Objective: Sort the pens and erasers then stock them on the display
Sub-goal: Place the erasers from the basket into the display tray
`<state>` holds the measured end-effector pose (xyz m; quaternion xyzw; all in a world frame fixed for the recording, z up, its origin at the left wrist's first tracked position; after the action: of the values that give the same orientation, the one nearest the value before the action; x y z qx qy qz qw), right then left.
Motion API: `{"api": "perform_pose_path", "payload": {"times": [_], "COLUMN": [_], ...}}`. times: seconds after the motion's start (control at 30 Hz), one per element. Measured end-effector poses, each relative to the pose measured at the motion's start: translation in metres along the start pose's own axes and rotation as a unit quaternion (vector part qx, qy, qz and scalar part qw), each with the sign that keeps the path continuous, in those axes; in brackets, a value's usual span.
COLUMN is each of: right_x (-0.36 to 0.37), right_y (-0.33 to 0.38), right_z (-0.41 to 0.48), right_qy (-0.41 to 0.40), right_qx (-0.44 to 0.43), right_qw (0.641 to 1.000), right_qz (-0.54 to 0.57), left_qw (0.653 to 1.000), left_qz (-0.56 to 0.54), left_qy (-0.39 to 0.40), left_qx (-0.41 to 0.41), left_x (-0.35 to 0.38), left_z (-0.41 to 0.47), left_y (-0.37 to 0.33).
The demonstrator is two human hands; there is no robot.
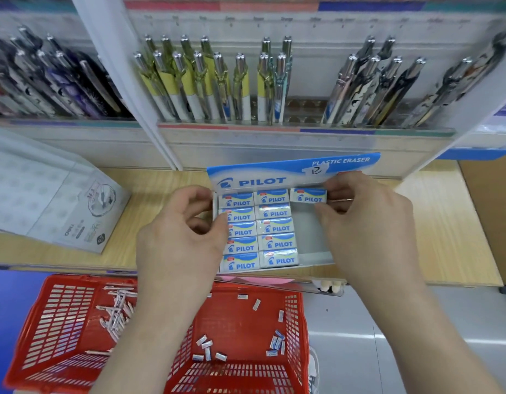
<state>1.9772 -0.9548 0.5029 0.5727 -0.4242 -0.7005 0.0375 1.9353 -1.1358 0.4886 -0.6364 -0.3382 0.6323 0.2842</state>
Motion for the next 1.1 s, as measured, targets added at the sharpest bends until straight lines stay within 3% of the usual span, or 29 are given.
{"api": "perform_pose_path", "payload": {"times": [0.3,0.5,0.63,0.73,0.87,1.0,1.1], "right_x": [0.005,-0.007,-0.020,-0.022,0.003,0.059,0.115], "right_y": [0.002,0.002,0.007,0.016,0.012,-0.021,-0.065], "right_z": [0.001,-0.004,-0.022,-0.047,-0.081,-0.110,-0.134], "right_qy": [-0.028,-0.012,-0.038,0.026,0.138,0.241,0.288], "right_qx": [-0.001,-0.068,-0.136,-0.213,-0.267,-0.256,-0.184], "right_qw": [0.999,0.997,0.990,0.970,0.944,0.933,0.940], "right_qz": [-0.019,-0.047,0.029,0.112,0.133,0.073,0.004], "left_qw": [0.999,0.999,0.997,0.994,0.993,0.996,0.990], "left_qz": [-0.034,-0.036,-0.069,-0.098,-0.110,-0.063,-0.005], "left_qy": [0.018,0.013,-0.029,-0.049,-0.036,0.010,0.063], "left_qx": [-0.007,0.018,0.005,0.002,-0.004,-0.065,-0.125], "left_x": [-0.001,-0.004,-0.019,-0.036,-0.045,-0.036,-0.029], "left_z": [0.003,0.002,-0.010,-0.034,-0.070,-0.096,-0.115], "left_y": [-0.001,0.001,0.014,0.027,0.055,0.120,0.188]}}
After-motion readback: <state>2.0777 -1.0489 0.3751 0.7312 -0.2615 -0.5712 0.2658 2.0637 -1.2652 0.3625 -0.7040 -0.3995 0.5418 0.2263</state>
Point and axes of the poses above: each hand's wrist, its own z-axis towards the middle knuckle, its own x-axis out of the palm, y = z × x, the point moved 1 cm from there along z, towards the middle knuckle, and after that the axes turned 2 degrees about z, right-handed, at the moved point
